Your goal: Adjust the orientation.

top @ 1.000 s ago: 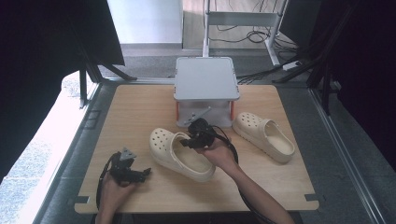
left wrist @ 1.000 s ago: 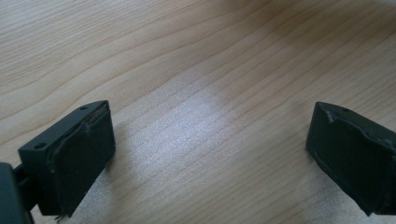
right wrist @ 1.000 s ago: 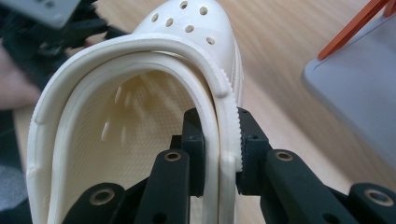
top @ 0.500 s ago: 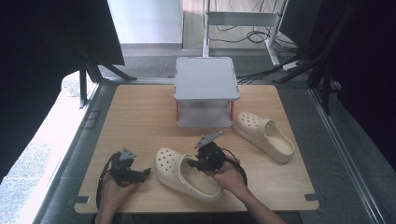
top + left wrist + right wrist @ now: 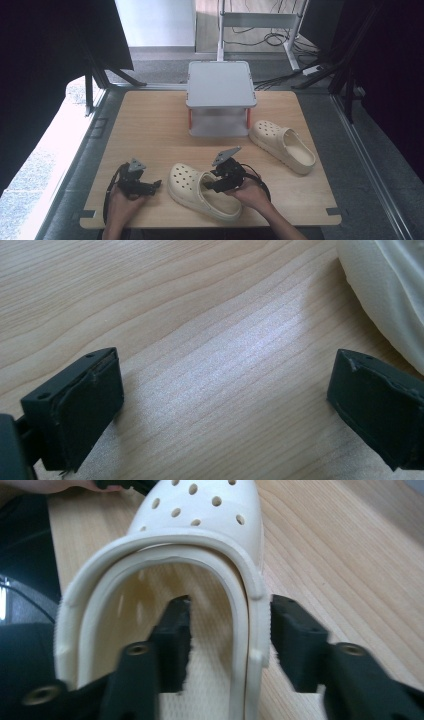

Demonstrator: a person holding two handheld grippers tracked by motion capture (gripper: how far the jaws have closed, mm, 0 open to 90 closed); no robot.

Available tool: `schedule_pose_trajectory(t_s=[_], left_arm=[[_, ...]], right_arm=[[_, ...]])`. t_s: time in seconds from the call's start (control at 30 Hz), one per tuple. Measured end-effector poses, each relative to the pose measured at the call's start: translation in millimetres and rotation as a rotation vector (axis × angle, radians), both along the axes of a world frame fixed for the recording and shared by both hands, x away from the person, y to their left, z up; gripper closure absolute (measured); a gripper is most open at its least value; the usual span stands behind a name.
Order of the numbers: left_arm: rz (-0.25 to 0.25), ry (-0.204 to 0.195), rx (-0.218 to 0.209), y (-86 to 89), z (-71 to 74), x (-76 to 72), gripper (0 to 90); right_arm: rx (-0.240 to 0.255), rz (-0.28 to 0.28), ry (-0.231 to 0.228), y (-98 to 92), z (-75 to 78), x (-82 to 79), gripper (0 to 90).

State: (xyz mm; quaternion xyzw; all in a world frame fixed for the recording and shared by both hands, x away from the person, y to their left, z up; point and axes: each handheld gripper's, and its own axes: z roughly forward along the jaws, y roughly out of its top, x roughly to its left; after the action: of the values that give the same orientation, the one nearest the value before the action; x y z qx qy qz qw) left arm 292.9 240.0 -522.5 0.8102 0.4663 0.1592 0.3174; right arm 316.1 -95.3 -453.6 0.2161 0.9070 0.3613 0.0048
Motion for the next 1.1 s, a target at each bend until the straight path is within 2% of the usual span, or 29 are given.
schedule_pose_trajectory(t_s=[0.13,0.3,0.5,0.53,0.57,0.6,0.73,1.1], left_arm=[[-0.001,0.001,0.001,0.0,0.1,0.0,1.3],[0.000,0.000,-0.001,-0.1,0.0,0.1,1.3],[0.000,0.000,-0.002,-0.1,0.0,0.1,1.3],[0.000,0.000,-0.002,-0.1,0.0,0.1,1.3],[0.000,0.000,-0.001,-0.1,0.0,0.1,1.3],[0.000,0.000,-0.001,-0.1,0.0,0.1,1.3],[0.000,-0.001,-0.001,-0.1,-0.1,0.0,1.3],[0.000,-0.001,0.000,-0.1,0.0,0.1,1.3]], right_arm=[[0.014,0.004,-0.011,-9.8,11.9,-0.2,36.5],[0.020,0.001,0.014,-26.3,19.5,3.6,32.6],[0.043,-0.076,0.001,-58.1,25.8,10.0,30.2],[0.043,-0.076,0.001,-58.1,25.8,10.0,30.2],[0.027,-0.102,-0.009,-65.7,26.2,11.7,29.7],[0.027,-0.102,-0.009,-65.7,26.2,11.7,29.7],[0.023,-0.158,-0.019,-83.5,25.6,15.7,29.5],[0.026,-0.241,-0.040,-121.5,30.0,19.8,30.0]])
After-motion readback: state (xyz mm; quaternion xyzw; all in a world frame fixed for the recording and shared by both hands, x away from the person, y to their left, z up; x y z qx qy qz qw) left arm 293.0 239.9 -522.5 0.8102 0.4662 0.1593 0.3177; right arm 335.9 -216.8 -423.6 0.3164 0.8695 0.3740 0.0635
